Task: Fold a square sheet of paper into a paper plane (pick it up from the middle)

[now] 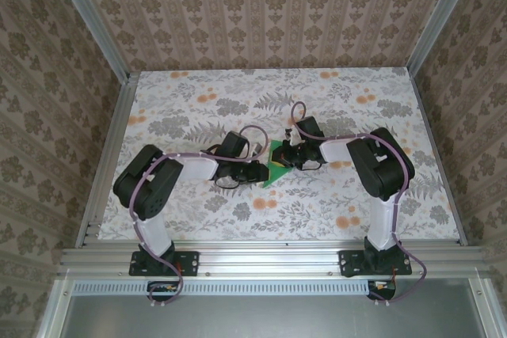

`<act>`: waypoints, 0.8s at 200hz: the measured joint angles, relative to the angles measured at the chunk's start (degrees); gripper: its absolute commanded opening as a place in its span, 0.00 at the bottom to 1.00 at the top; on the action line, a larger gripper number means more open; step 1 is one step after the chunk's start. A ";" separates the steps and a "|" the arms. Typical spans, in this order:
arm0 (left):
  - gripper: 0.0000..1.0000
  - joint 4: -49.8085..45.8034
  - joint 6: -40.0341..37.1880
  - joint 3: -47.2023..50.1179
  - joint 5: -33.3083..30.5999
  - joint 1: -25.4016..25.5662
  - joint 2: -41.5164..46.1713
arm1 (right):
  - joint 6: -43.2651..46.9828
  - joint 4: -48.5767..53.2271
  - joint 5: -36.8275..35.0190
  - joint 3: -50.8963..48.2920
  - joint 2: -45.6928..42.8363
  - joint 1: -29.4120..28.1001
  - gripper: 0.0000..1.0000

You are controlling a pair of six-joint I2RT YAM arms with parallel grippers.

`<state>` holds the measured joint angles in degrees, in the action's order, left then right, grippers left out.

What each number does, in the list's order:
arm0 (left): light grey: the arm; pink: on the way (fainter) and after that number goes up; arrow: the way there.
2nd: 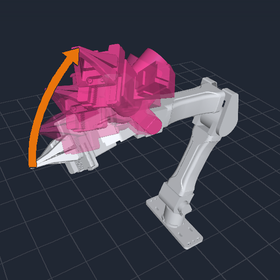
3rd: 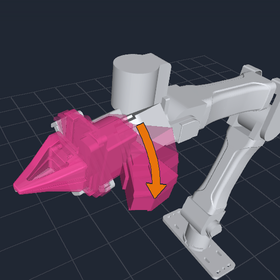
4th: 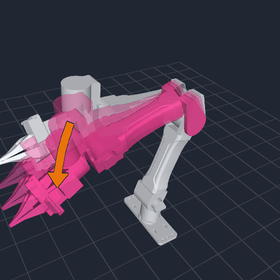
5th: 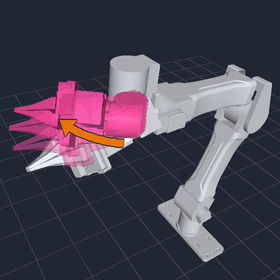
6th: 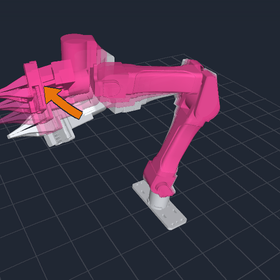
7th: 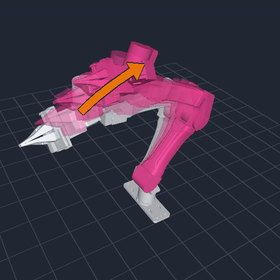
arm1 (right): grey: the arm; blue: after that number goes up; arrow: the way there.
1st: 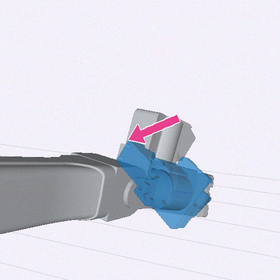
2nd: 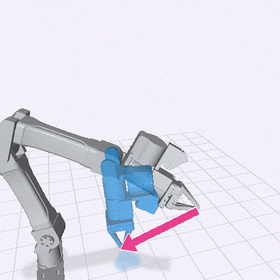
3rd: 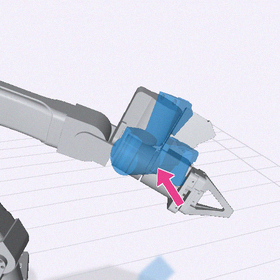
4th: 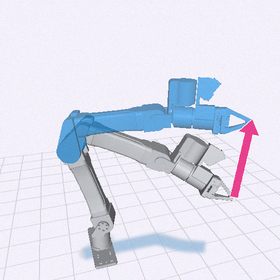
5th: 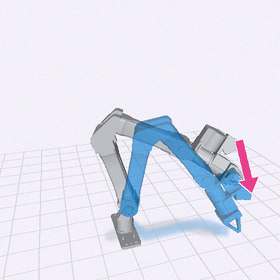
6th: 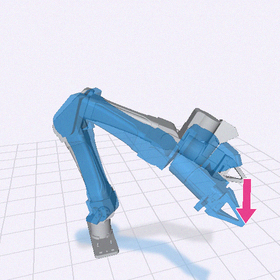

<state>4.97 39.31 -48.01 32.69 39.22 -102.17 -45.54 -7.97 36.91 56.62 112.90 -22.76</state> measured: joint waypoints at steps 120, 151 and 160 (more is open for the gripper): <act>0.07 -6.29 -0.94 -6.25 -3.17 4.50 4.81 | 2.16 1.07 -0.02 0.33 0.00 -0.02 0.08; 0.06 -6.25 -0.92 -6.25 -3.19 4.50 1.55 | 2.19 1.09 -0.02 0.33 0.00 0.00 0.08; 0.06 -6.23 -0.92 -6.25 -3.19 4.44 0.96 | 2.19 1.09 -0.02 0.33 0.00 0.00 0.08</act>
<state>-1.26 38.39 -54.26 29.50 43.66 -101.21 -43.35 -6.87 36.88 56.95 112.90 -22.76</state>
